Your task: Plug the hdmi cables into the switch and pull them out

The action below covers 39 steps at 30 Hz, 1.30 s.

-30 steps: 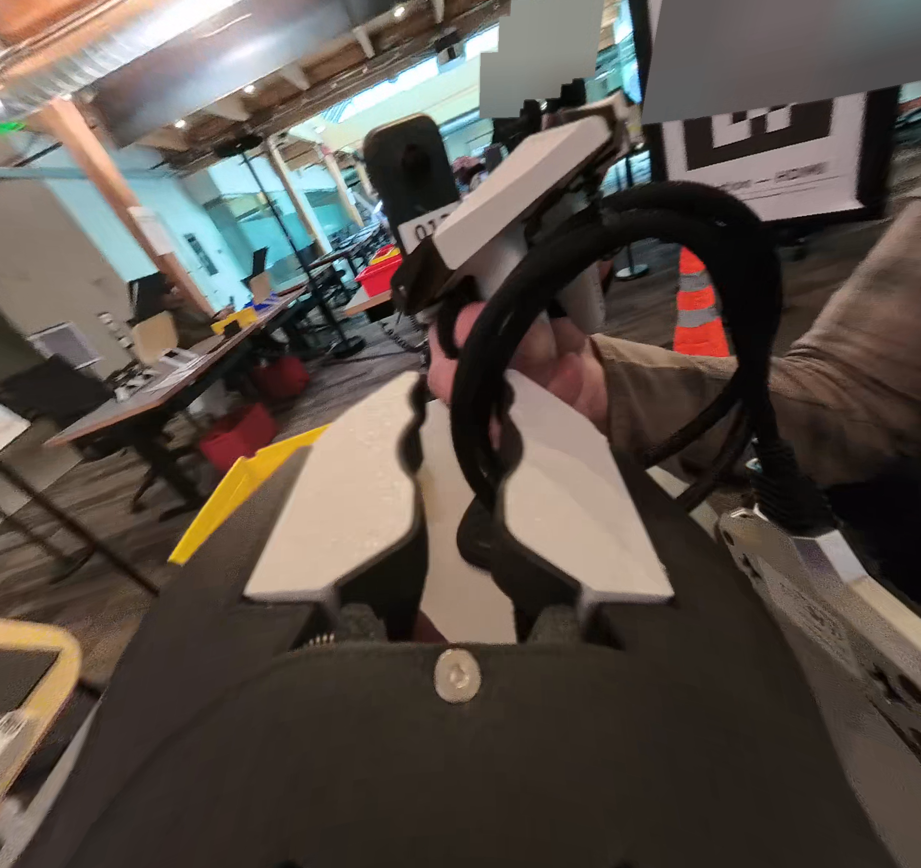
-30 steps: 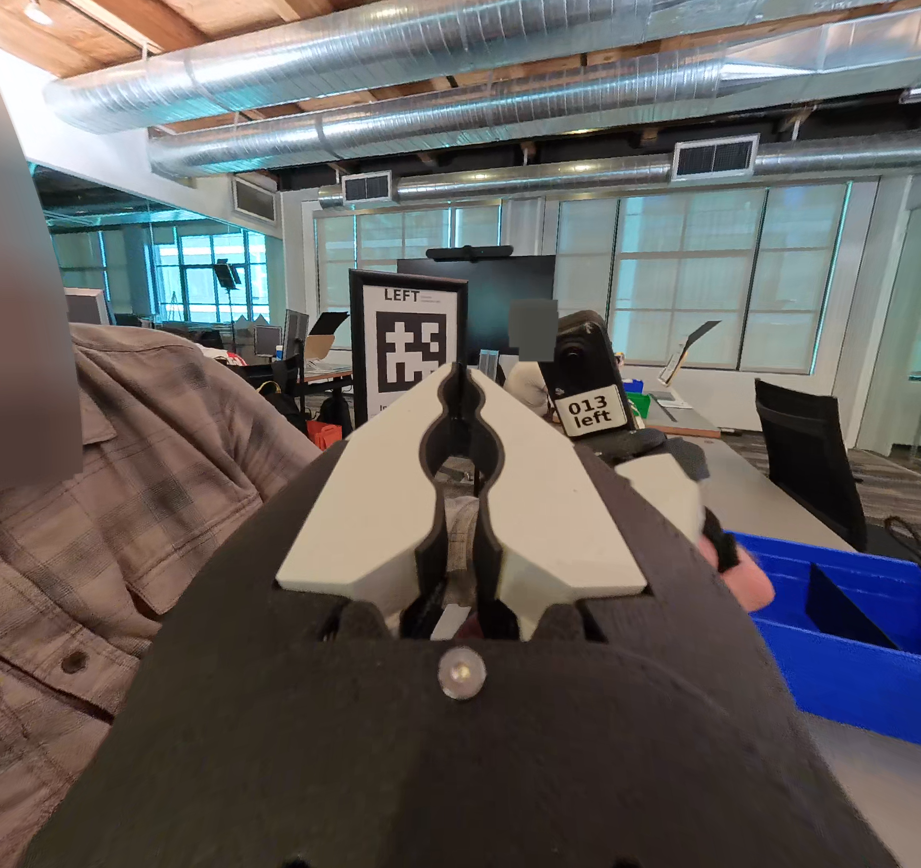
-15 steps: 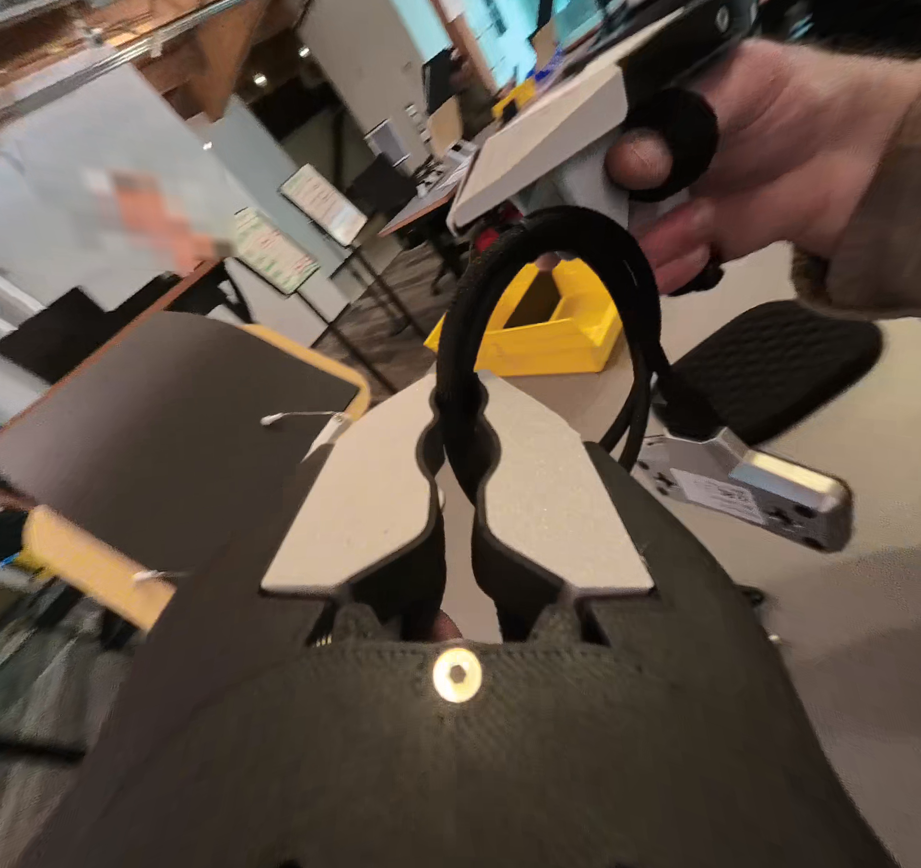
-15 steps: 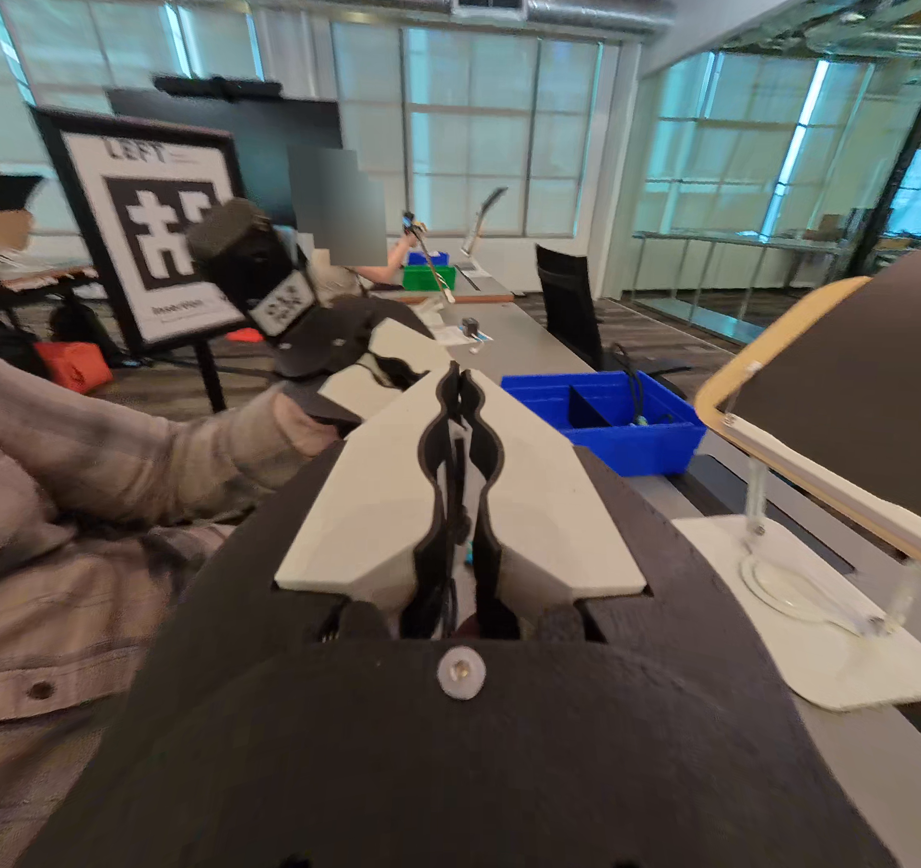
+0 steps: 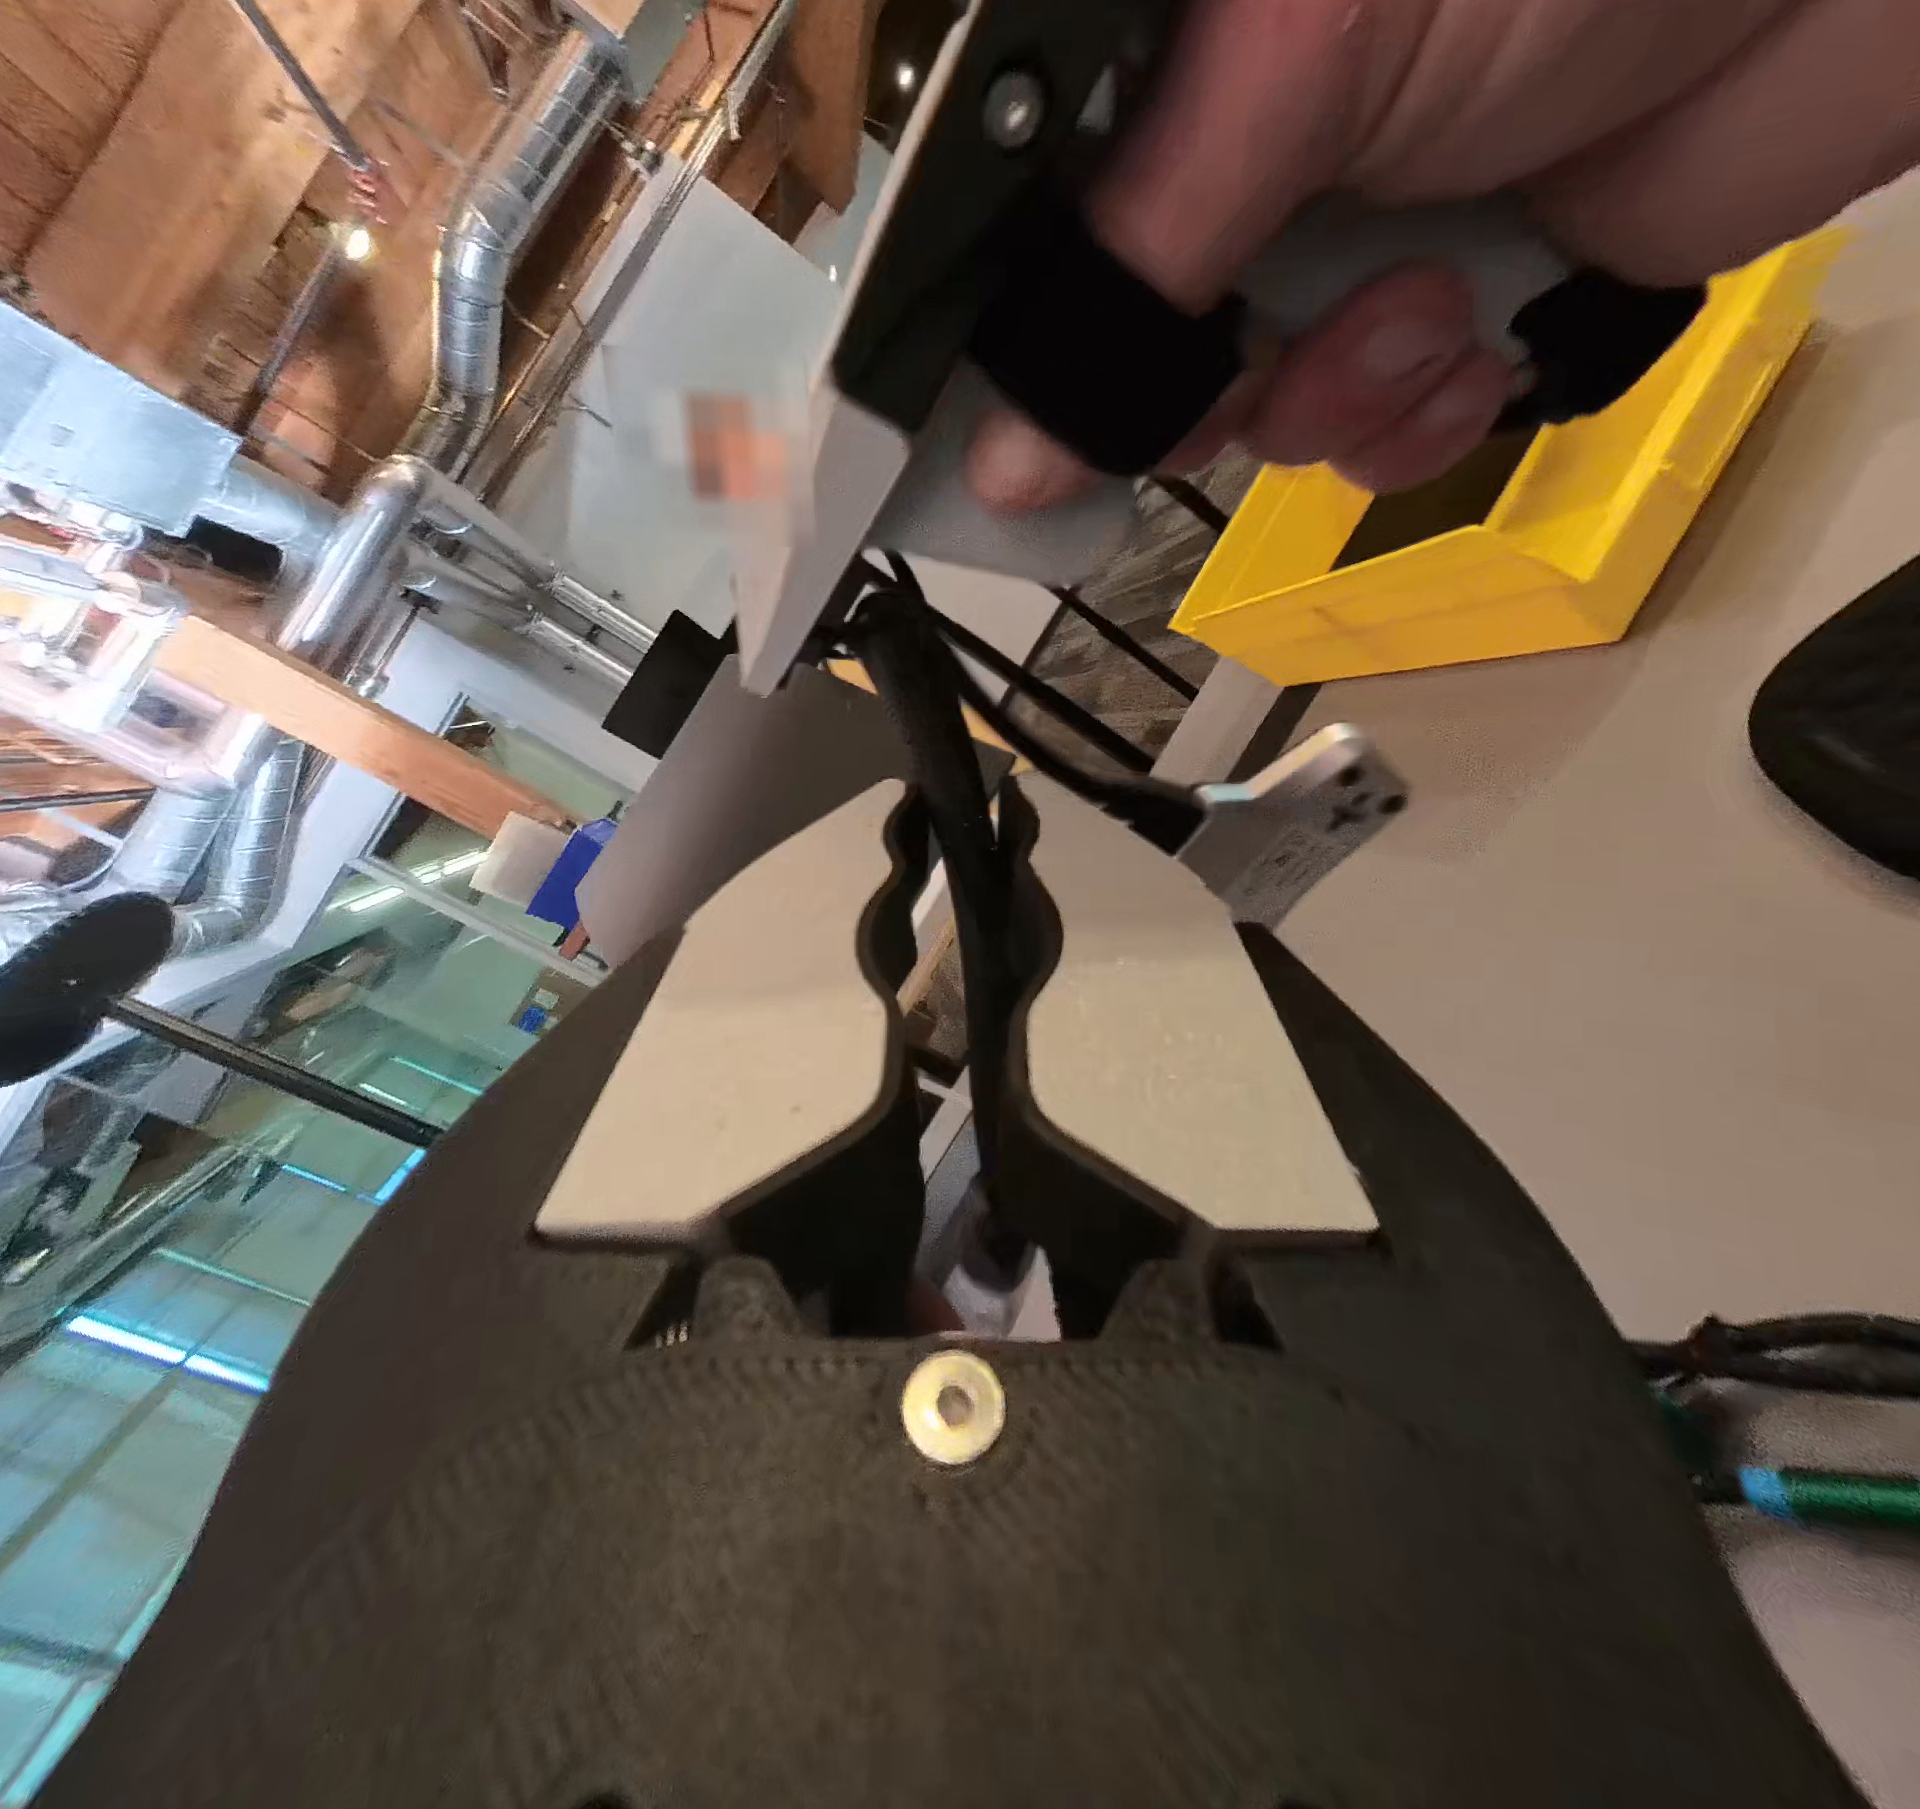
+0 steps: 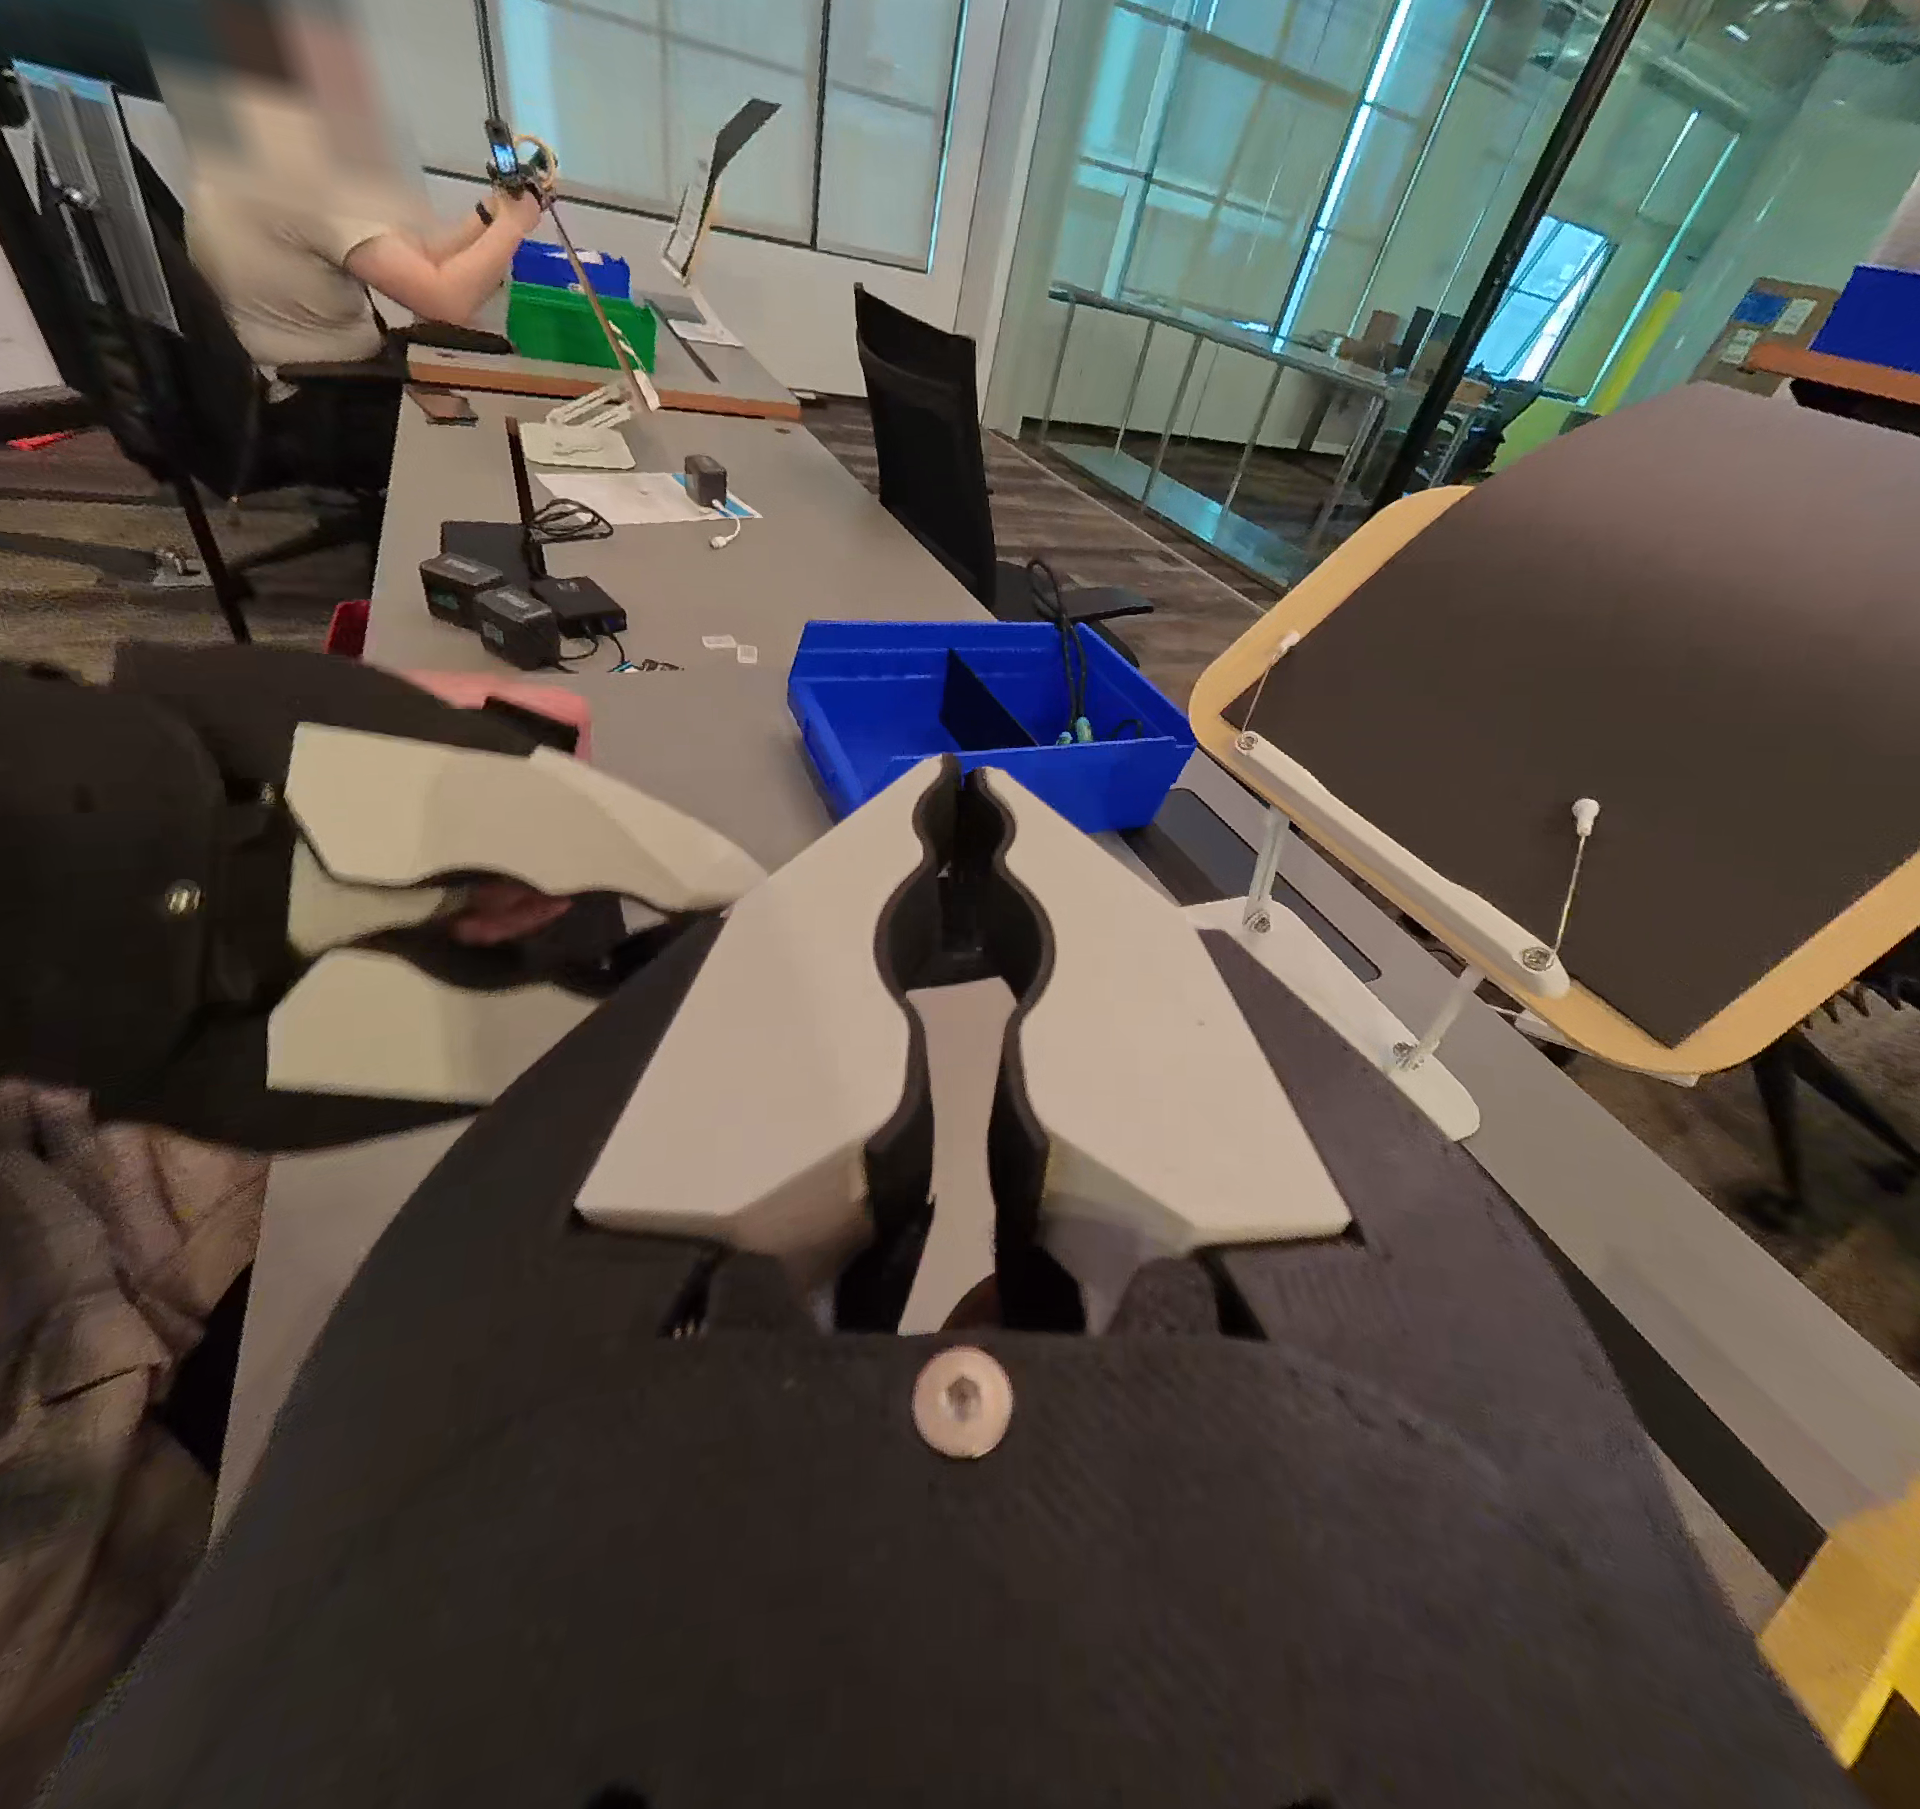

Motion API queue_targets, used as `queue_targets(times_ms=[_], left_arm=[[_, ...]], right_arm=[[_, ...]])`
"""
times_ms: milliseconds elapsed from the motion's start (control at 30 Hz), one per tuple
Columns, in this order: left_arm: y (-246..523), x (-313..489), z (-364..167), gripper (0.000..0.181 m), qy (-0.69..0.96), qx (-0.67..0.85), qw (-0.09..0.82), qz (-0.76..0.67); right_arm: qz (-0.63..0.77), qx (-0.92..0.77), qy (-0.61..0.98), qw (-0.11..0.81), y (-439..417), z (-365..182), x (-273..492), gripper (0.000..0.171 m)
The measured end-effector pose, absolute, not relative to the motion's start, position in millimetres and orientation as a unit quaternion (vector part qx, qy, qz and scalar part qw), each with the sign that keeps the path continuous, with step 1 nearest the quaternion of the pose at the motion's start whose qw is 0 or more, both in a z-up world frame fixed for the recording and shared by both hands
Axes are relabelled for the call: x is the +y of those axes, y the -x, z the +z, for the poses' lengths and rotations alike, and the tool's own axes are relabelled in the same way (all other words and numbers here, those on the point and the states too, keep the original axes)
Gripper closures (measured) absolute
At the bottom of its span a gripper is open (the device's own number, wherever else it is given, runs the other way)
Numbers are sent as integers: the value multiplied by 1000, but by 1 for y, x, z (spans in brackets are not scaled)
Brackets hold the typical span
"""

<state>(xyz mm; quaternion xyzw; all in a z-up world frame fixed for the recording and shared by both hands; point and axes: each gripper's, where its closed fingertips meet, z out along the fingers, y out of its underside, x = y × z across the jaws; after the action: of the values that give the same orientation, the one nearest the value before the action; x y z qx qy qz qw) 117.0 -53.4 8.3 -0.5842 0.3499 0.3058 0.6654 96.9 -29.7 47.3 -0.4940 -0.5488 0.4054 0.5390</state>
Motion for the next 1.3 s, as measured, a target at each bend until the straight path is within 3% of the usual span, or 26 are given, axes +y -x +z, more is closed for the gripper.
queue_targets(times_ms=[133,300,500,767,900,1067,1300], left_arm=[[-131,-47,7,162,581,325,690,284],[-119,-50,24,173,545,307,722,297],[-112,-48,24,171,532,312,731,292],[-82,-36,15,175,578,265,752,176],[-77,-40,23,175,559,265,757,211],[-90,-48,24,171,503,320,734,327],[-95,-56,28,174,477,356,727,343]], right_arm=[[423,-535,492,541,-89,50,-31,171],[468,-511,483,536,-93,55,-27,171],[487,-499,478,534,-95,56,-23,171],[463,-499,475,558,-116,59,-12,140],[393,-524,494,573,-123,45,-1,140],[421,-525,475,567,-117,56,-17,140],[425,-561,461,541,-115,43,-27,136]])
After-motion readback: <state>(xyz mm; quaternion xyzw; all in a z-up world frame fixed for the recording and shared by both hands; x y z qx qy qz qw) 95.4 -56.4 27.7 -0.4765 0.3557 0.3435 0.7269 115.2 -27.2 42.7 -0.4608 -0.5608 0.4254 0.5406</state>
